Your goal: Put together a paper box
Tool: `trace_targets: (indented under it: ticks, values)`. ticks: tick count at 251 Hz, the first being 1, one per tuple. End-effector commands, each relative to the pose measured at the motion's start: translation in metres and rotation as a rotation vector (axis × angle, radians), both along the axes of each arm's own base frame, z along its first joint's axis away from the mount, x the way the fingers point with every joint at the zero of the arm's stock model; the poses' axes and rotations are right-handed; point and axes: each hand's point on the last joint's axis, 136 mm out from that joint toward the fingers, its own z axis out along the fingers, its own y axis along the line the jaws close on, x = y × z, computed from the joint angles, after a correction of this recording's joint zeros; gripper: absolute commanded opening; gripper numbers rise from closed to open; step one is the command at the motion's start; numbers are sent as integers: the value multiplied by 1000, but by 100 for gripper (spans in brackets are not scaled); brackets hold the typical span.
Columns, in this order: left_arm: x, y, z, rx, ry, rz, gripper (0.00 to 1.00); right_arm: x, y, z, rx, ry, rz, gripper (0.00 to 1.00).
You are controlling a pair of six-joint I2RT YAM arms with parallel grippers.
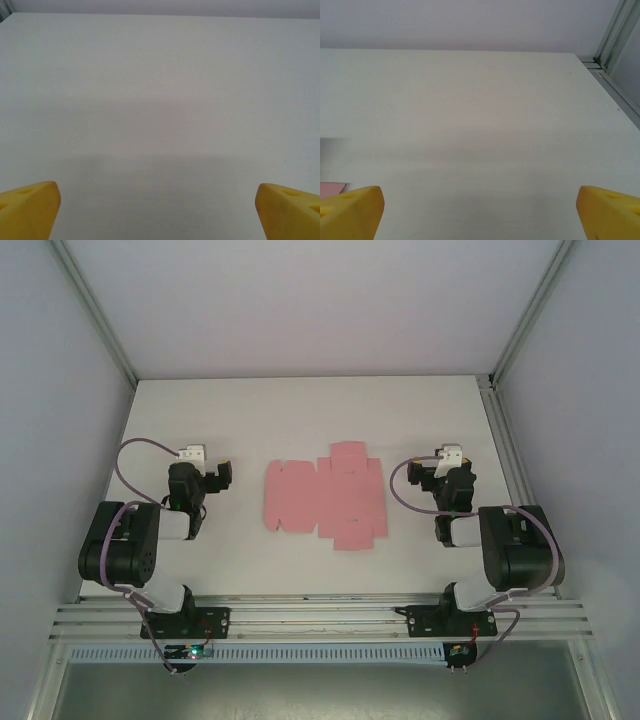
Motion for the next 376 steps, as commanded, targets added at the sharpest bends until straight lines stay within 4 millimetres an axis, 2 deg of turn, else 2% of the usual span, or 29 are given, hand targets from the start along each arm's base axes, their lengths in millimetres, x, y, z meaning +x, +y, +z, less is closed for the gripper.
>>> trace_targets:
  ticks: [1, 146, 180, 212, 234, 250, 264, 274, 304, 313, 325, 338, 357, 376]
  values:
    - [1, 0, 5, 3, -7, -4, 100, 5, 0, 13, 10, -35, -8, 98]
    - [3, -2, 6, -1, 13, -17, 100, 5, 0, 13, 13, -35, -9, 98]
    - [6, 10, 26, -3, 64, 56, 100, 7, -4, 17, 17, -33, -37, 98]
    - [1, -2, 55, -63, 92, 15, 100, 10, -6, 27, 5, 5, -50, 98]
    - [-7, -16, 68, -137, 128, -42, 100, 9, -8, 33, 20, 77, -107, 98]
    - [-11, -26, 73, -213, 166, -61, 100, 6, 4, 38, 45, 138, -86, 98]
    - [-15, -29, 72, -291, 211, -32, 100, 2, 17, 43, 22, 186, -87, 90]
    - [-20, -35, 65, -349, 261, -31, 100, -1, 27, 48, 36, 226, -93, 83]
    - [-29, -65, 46, -505, 368, -120, 100, -11, 67, 43, 196, 396, -27, 67]
    - [-31, -75, 42, -549, 391, -152, 100, -14, 88, 37, 236, 432, 48, 62]
    - [-33, -88, 35, -594, 427, -182, 100, -17, 115, 27, 267, 482, 137, 62]
    - [-35, -98, 28, -632, 471, -195, 100, -19, 136, 13, 280, 525, 173, 61]
    - [-37, -115, 21, -669, 524, -252, 100, -18, 154, -11, 275, 607, 197, 55]
    - [-38, -127, 16, -700, 572, -294, 100, -16, 157, -35, 288, 703, 157, 50]
